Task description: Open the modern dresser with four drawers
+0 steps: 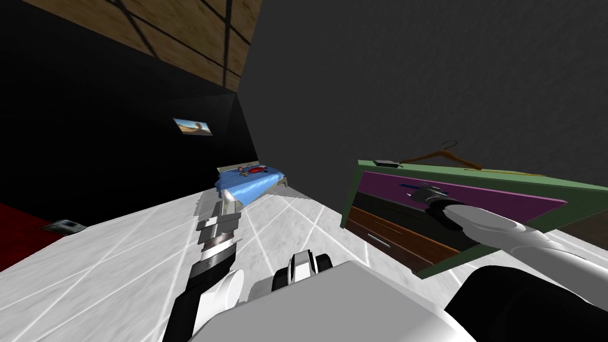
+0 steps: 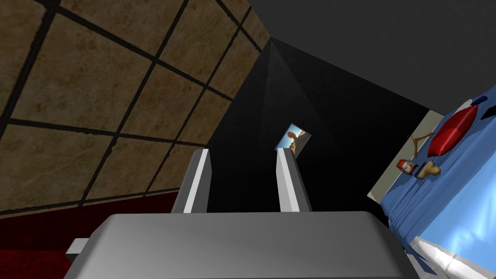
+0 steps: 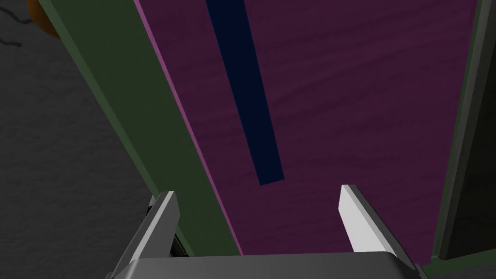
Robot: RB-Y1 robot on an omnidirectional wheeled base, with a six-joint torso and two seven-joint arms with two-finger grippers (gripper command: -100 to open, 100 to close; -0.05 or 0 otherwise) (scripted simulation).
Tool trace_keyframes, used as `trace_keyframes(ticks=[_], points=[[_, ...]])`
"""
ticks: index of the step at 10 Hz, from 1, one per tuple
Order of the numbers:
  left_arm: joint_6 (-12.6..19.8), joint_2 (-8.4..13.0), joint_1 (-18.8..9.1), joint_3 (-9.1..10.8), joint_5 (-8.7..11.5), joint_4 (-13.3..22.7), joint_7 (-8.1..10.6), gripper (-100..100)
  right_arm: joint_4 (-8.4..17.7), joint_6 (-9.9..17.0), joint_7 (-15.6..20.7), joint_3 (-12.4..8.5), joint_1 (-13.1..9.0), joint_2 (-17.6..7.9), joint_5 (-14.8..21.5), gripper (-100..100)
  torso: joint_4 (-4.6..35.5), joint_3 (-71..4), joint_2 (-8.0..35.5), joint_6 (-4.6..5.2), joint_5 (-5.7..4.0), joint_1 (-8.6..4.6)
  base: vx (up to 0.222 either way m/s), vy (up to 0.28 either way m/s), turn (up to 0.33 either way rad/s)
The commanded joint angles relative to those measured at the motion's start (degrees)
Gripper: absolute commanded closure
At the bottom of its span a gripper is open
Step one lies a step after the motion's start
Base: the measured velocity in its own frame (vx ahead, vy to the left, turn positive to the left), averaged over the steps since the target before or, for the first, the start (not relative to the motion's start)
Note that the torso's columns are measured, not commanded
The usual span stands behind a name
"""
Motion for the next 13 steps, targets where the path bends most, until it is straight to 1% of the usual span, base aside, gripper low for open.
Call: trace_keyframes(ticks=[1, 2, 3, 4, 7, 9, 10, 11, 13], points=[[0.0, 0.0, 0.0, 0.0, 0.0, 0.0, 0.0, 0, 0.24, 0.03, -0.02, -0.02, -0.11, 0.01, -0.03, -100, 0.05, 0.09, 0.12, 0.01, 0.03, 0.09, 0.053, -0.068, 0.016], [0.0, -0.01, -0.01, -0.01, 0.0, 0.0, 0.0, 0, 0.69, 0.07, -0.07, 0.18, -0.33, 0.12, -0.17, -100, 0.09, 0.2, 0.31, 0.03, 0.09, 0.35, 0.053, -0.084, 0.046], [0.0, -0.01, -0.01, -0.01, 0.0, 0.0, 0.0, 0, 0.5, 0.07, -0.04, 0.13, -0.26, 0.05, -0.12, -100, 0.09, 0.17, 0.24, 0.01, 0.09, 0.21, 0.032, -0.053, 0.02], [0.0, -0.01, -0.01, -0.01, 0.0, 0.0, 0.0, 0, 0.53, 0.08, -0.05, 0.15, -0.28, 0.04, -0.14, 100, 0.07, 0.14, 0.21, 0.03, 0.05, 0.22, 0.005, -0.009, -0.001], [0.01, -0.04, -0.03, -0.04, 0.0, 0.0, 0.0, 0, -0.16, -0.35, -0.22, 0.04, 0.07, -0.16, -0.24, 100, 0.12, 0.24, 0.37, 0.02, 0.15, 0.48, -0.095, 0.136, -0.049], [0.01, -0.04, -0.04, -0.04, 0.0, 0.0, 0.0, 0, -0.14, -0.47, -0.21, -0.02, 0.01, -0.13, -0.16, 100, 0.05, 0.09, 0.14, 0.01, 0.06, 0.17, -0.097, 0.132, -0.032], [0.0, -0.03, -0.03, -0.03, 0.0, 0.0, 0.0, 0, 0.12, -0.27, -0.15, -0.01, -0.15, -0.08, -0.11, -100, -0.02, -0.05, -0.11, -0.01, -0.06, -0.24, 0.035, -0.064, 0.027], [0.0, -0.01, -0.01, -0.01, 0.0, 0.0, 0.0, 0, 0.19, -0.21, -0.13, 0.0, -0.19, -0.07, -0.11, -100, -0.11, -0.23, -0.39, -0.03, -0.19, -0.64, 0.09, -0.117, 0.047], [0.0, 0.0, 0.0, 0.0, 0.0, 0.0, 0.0, 0, 0.49, 0.06, -0.07, 0.01, -0.39, -0.02, -0.07, -100, -0.06, -0.12, -0.19, -0.01, -0.09, -0.21, 0.095, -0.133, 0.033]])
